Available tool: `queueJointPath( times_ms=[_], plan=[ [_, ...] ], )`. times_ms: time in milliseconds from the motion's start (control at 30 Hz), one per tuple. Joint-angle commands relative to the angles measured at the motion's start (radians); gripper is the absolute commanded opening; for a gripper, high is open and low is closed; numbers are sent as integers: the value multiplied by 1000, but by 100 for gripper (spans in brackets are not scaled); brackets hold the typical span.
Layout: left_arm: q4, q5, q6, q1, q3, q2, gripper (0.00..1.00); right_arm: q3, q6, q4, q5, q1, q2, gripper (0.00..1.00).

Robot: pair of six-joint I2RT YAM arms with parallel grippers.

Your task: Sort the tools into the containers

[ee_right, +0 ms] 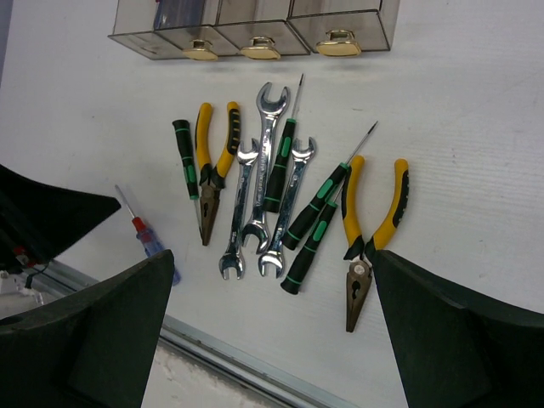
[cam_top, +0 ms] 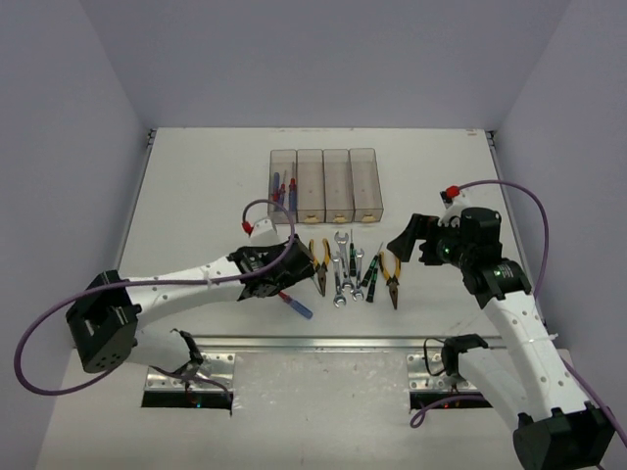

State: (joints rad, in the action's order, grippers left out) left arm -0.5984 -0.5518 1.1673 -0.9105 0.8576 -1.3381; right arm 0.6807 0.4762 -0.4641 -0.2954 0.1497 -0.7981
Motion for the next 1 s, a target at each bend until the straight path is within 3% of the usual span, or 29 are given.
queueJointPath(
  times_ms=[0,167,300,400,467,500,533,600,700,833,933,967],
  plan=[
    [-212,-62,427,-44,44,-120,100,0,-2,33,7,-4,15,99],
    [-357,25,462,-56,188,-366,94,-4,-2,28,7,-4,25,99],
    [-266,93,429,-62,170,-448,86,-6,-2,31,5,-4,26,99],
    [-212,123,418,-62,149,-478,66,-7,-2,31,4,-3,26,99],
    [-192,132,412,-62,132,-476,46,-7,-1,33,2,-2,26,99],
    [-177,136,413,-62,110,-459,26,-6,-2,32,2,-4,26,99],
    [-161,132,416,-62,85,-436,15,-6,-2,32,2,-4,26,99],
    [-130,114,420,-62,39,-386,4,-7,-2,35,3,-4,25,99],
    [-124,34,387,-61,0,-297,0,-6,-2,35,4,-2,24,99],
    [-146,-149,190,-60,67,-192,0,-4,-1,33,4,-4,22,99],
    [-42,-251,-132,-12,133,-112,0,-6,-2,39,7,-4,19,99],
    [58,-216,-268,36,140,-94,0,-7,-1,41,8,-3,18,99]
  ],
)
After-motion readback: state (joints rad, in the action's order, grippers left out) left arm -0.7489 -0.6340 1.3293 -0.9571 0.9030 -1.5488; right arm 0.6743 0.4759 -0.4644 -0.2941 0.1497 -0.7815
